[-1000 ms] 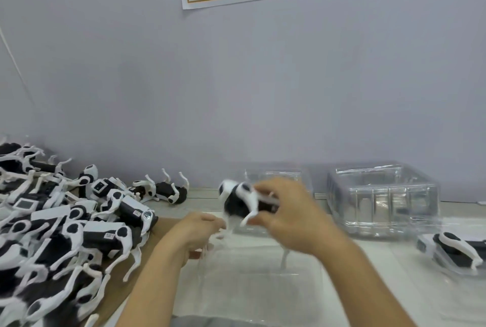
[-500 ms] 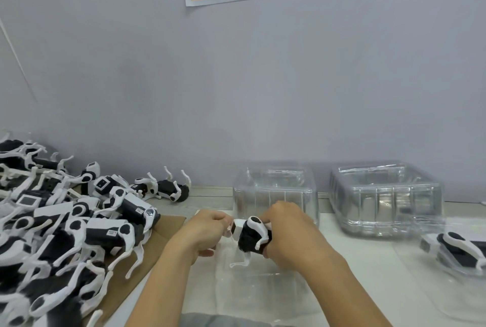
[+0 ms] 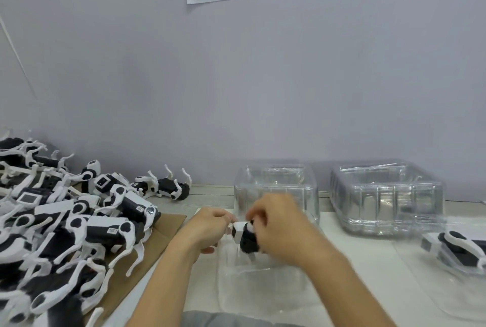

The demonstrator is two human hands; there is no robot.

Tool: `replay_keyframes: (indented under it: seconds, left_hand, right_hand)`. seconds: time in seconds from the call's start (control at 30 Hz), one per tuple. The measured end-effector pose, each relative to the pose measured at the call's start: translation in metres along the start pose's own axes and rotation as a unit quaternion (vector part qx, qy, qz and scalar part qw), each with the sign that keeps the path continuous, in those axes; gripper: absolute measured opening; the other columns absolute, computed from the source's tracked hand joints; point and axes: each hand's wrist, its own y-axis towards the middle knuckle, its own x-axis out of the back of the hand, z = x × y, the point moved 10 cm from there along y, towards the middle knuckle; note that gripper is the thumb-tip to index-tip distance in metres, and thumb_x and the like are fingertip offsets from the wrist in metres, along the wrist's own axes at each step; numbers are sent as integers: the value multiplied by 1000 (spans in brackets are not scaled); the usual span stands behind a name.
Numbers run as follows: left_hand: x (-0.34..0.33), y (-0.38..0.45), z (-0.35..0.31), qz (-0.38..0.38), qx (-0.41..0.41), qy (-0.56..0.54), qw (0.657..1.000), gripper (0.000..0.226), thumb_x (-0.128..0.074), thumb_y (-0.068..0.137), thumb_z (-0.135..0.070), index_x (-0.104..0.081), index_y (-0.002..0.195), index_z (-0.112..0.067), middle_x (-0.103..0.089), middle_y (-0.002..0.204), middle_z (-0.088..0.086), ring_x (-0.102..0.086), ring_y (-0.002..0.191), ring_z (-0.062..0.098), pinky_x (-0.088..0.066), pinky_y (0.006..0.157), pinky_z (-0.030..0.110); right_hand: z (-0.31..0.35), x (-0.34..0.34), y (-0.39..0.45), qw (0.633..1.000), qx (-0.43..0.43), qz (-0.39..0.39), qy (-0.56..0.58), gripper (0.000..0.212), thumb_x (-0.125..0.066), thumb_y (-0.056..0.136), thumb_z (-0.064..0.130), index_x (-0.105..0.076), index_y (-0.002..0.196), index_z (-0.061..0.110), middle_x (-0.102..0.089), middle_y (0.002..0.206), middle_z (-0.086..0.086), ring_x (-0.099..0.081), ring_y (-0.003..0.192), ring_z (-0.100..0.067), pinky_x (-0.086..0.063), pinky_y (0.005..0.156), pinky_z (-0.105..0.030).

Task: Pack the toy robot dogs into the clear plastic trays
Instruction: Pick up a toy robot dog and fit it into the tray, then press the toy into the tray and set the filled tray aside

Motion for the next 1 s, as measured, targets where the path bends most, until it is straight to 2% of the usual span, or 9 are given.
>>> replay_keyframes:
  seconds: [0.07,0.2,0.33,0.43,0.57,0.67,0.77,0.87,1.0]
  left_hand:
    - [0,-1,-1,-1,0,3,1000,30,-42,103,-27,-73,101,-27,-68,105,1,-54,82,17,-46,68,26]
    - [1,1,3,2,19,16,1000,26,-43,104,-35,-66,110,-24,-63,105,3,-58,85,16,-52,69,28]
    - [10,-5,13,-9,84,63,994,57,-47,99,-54,-50,124,-2,-70,94,15,-69,66,24,-60,60,32]
    - [0,-10,1,9,58,7,998,57,-49,100,-51,-55,113,4,-74,76,20,-74,66,31,-60,57,33]
    - [-68,-29,-38,220,-25,-171,960,43,-45,106,-36,-59,115,4,-76,91,18,-76,87,30,-62,75,33]
    - [-106,-47,-49,348,-64,-158,922,33,-39,109,-20,-62,122,-1,-72,115,13,-71,106,28,-58,86,34]
    - [-98,-33,-41,267,-81,-61,958,29,-40,107,-18,-65,114,-6,-72,111,10,-73,93,20,-56,83,30]
    - [-59,-14,-44,90,-107,-16,990,20,-50,103,-22,-68,99,-15,-74,94,3,-71,76,11,-55,72,26]
    - [-10,-14,-81,-155,-242,17,958,11,-62,94,-19,-66,86,-24,-68,85,-7,-61,76,5,-44,64,9]
  right_hand:
    - [-2,-38,-5,996,-28,74,-27,26,-48,94,12,-72,104,11,-61,106,-1,-61,96,-19,-54,83,-34]
    - [-8,-42,-2,997,-26,67,-25,29,-48,94,10,-69,114,12,-52,119,0,-57,106,-18,-52,83,-32]
    - [-4,-8,-2,1000,1,-1,27,37,-44,97,13,-66,126,20,-57,124,2,-55,116,-13,-47,92,-26]
    - [-5,35,3,994,14,-99,45,34,-47,95,12,-72,117,21,-63,105,5,-59,101,-10,-47,91,-24]
    - [-21,73,2,980,-8,-181,77,32,-49,93,7,-75,107,19,-63,85,12,-53,77,0,-40,79,-14]
    - [-35,59,4,989,-46,-105,95,34,-47,93,9,-74,110,22,-70,92,7,-58,81,-2,-48,83,-17]
    - [-54,19,-3,993,-99,46,46,35,-48,93,14,-70,118,25,-70,109,3,-62,98,-7,-49,85,-15]
    - [-78,13,-11,983,-167,74,26,36,-47,93,14,-66,121,27,-59,127,-4,-57,101,-13,-46,92,-23]
    - [-101,22,-19,969,-233,87,-21,37,-50,92,10,-65,125,16,-53,135,-10,-61,114,-24,-48,97,-31]
